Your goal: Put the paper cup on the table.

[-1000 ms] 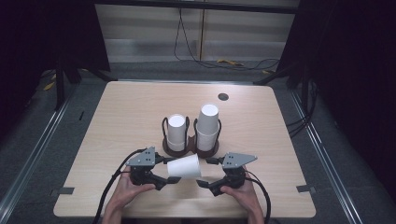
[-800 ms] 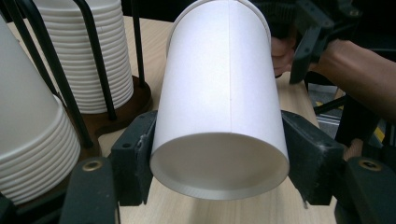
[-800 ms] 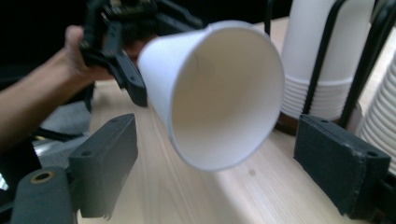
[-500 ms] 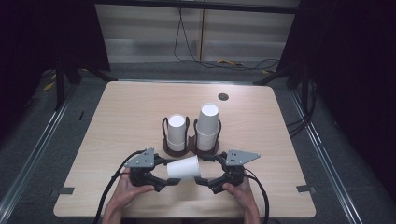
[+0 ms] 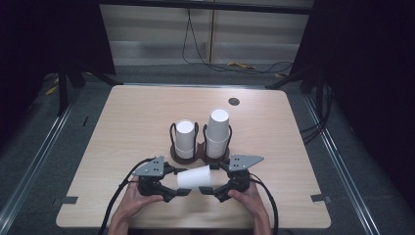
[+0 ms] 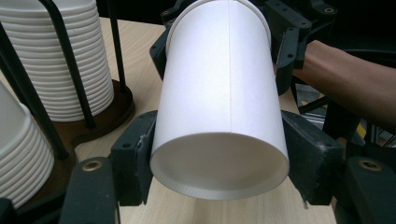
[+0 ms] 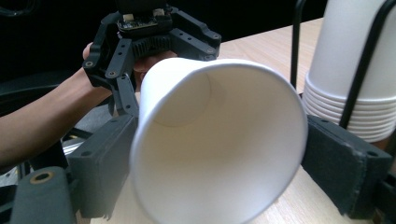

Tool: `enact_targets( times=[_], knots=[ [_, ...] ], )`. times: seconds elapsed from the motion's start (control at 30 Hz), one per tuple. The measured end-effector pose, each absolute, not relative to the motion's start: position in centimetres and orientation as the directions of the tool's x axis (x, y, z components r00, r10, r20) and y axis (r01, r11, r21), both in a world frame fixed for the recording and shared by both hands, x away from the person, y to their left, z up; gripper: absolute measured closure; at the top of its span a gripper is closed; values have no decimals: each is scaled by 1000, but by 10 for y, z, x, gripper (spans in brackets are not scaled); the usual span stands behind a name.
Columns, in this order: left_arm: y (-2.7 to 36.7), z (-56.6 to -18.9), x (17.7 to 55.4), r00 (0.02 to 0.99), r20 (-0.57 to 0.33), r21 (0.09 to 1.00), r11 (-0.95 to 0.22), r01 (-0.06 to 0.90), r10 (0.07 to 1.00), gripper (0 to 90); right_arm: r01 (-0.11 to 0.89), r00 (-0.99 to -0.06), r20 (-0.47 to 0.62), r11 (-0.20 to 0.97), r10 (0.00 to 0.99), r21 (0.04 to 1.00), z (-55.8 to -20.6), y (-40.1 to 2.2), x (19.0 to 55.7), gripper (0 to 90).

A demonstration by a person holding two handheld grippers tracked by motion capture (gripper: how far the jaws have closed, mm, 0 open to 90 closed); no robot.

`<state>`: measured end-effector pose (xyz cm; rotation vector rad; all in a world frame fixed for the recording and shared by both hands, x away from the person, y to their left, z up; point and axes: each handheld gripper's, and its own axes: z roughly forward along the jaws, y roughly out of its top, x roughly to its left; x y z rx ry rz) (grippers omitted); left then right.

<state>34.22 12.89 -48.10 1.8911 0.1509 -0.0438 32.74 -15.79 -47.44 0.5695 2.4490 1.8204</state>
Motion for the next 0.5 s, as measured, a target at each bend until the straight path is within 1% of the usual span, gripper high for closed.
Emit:
enact_targets(
  times=[0.1, 0.3, 0.43, 0.5],
  knots=[
    [128, -481, 342, 992, -98, 938, -325, 119, 79, 335, 264, -936, 183, 257, 299, 930, -473, -154, 329, 145],
    [128, -482, 344, 990, -115, 939, -316, 135, 81, 335, 267, -937, 185, 265, 297, 926, -473, -153, 331, 163],
    [128, -484, 345, 988, -118, 939, -312, 143, 96, 302, 250, -939, 167, 263, 299, 932, -471, -154, 330, 196],
    [128, -484, 345, 988, -116, 938, -318, 142, 100, 300, 247, -939, 163, 266, 302, 932, -471, -154, 329, 201]
  ],
)
